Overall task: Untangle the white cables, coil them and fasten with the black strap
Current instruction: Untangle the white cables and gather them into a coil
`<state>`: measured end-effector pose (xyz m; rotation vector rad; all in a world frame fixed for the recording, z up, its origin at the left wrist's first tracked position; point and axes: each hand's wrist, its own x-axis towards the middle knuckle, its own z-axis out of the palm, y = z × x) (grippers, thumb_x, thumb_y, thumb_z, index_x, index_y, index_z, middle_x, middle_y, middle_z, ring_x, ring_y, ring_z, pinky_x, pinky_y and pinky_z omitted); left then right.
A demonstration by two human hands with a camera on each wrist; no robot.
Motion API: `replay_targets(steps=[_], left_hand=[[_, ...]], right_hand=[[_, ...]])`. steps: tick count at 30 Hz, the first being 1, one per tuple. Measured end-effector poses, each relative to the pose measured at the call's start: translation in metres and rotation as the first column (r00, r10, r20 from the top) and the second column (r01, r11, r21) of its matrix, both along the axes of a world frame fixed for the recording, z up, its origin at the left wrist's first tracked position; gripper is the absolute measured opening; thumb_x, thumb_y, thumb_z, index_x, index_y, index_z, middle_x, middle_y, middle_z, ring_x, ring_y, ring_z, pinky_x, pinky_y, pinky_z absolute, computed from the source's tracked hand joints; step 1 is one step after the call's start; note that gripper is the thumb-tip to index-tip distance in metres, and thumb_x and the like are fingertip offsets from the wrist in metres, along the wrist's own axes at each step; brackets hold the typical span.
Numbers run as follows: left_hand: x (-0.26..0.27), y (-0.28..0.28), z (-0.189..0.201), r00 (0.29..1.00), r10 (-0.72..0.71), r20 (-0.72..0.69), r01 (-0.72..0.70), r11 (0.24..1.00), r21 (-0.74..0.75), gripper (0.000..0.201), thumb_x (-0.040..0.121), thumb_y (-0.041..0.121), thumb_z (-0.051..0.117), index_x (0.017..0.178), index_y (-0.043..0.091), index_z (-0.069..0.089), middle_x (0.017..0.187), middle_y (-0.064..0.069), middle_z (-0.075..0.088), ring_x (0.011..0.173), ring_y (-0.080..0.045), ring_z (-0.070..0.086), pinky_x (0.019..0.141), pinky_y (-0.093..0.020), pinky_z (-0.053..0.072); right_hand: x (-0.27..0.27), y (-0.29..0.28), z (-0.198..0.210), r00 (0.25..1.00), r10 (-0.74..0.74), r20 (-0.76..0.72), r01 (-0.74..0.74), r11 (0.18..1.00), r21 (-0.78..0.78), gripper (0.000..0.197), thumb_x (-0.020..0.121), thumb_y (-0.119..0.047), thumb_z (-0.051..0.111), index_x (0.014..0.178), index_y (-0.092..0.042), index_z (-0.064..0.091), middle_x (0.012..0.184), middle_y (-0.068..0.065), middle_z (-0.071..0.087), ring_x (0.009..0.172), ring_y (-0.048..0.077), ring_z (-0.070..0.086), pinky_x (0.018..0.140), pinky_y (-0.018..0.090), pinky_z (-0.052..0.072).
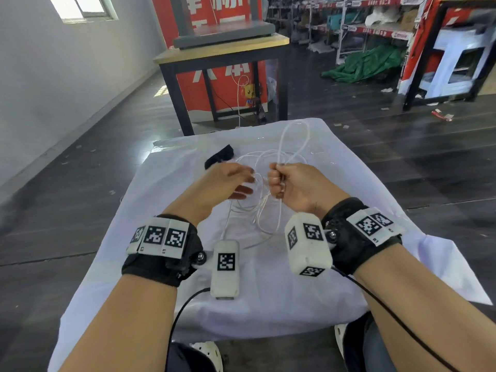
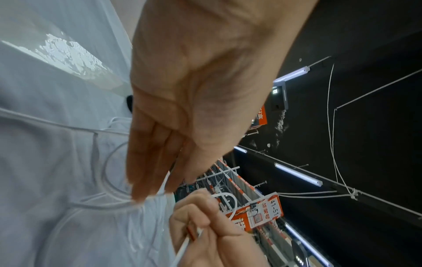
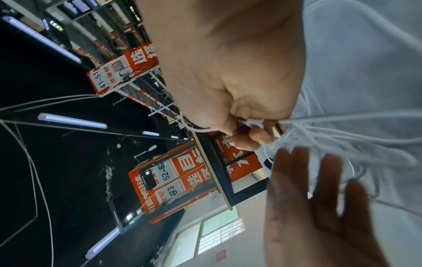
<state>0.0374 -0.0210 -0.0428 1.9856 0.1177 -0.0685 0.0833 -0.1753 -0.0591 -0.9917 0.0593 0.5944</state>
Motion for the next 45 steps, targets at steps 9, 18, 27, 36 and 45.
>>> replay_targets(steps=[9, 18, 27, 36, 45], left_hand=[[-0.013, -0.015, -0.003, 0.928, -0.309, -0.208, 0.362, 0.878, 0.314, 0.028, 0.093, 0.033, 0.058, 0.118, 0.023, 0.066, 0.109, 0.017, 0.056, 0.095, -0.003, 0.058, 0.077, -0.016, 0.048], [-0.017, -0.013, -0.001, 0.851, -0.399, -0.343, 0.522, 0.723, 0.453, 0.008, 0.081, 0.039, 0.072, 0.088, 0.034, 0.073, 0.095, 0.014, 0.067, 0.095, -0.013, 0.063, 0.090, -0.032, 0.050], [-0.025, 0.008, 0.024, 0.932, -0.330, -0.149, 0.357, 0.906, 0.228, 0.012, 0.089, 0.016, 0.065, 0.098, 0.018, 0.072, 0.081, 0.001, 0.069, 0.052, -0.008, 0.054, 0.048, -0.015, 0.040], [-0.010, 0.007, 0.022, 0.994, 0.060, 0.086, -0.065, 0.996, 0.053, 0.032, 0.081, -0.002, 0.067, 0.106, 0.015, 0.055, 0.092, -0.002, 0.049, 0.065, -0.013, 0.051, 0.056, -0.023, 0.040], [-0.006, 0.006, 0.017, 0.977, 0.211, 0.034, -0.210, 0.977, -0.033, 0.021, 0.084, 0.008, 0.063, 0.100, 0.018, 0.069, 0.084, 0.002, 0.066, 0.065, -0.010, 0.056, 0.060, -0.023, 0.039]], right_hand=[[0.001, -0.003, -0.002, 0.975, -0.193, -0.110, 0.203, 0.976, 0.080, 0.030, 0.095, 0.012, 0.023, 0.090, -0.006, 0.046, 0.084, 0.011, 0.058, 0.069, 0.014, 0.054, 0.055, 0.019, 0.031], [0.008, -0.006, -0.002, 0.914, -0.404, -0.039, 0.405, 0.903, 0.141, 0.026, 0.098, 0.011, 0.029, 0.088, -0.010, 0.040, 0.086, 0.015, 0.059, 0.069, 0.017, 0.057, 0.059, 0.020, 0.045], [0.000, -0.006, -0.005, 0.954, -0.019, 0.298, 0.164, 0.868, -0.469, 0.021, 0.095, 0.006, 0.029, 0.098, -0.010, 0.043, 0.076, 0.006, 0.054, 0.048, 0.009, 0.035, 0.032, 0.013, 0.024], [-0.013, -0.001, -0.002, 0.920, 0.348, 0.178, -0.177, 0.777, -0.604, 0.016, 0.090, -0.002, 0.037, 0.086, -0.005, 0.051, 0.076, 0.012, 0.059, 0.047, 0.010, 0.036, 0.036, 0.016, 0.024], [-0.018, 0.001, 0.002, 0.833, 0.528, 0.164, -0.318, 0.699, -0.640, 0.063, 0.094, -0.064, 0.027, 0.090, -0.007, 0.054, 0.074, 0.008, 0.058, 0.059, 0.014, 0.044, 0.051, 0.022, 0.032]])
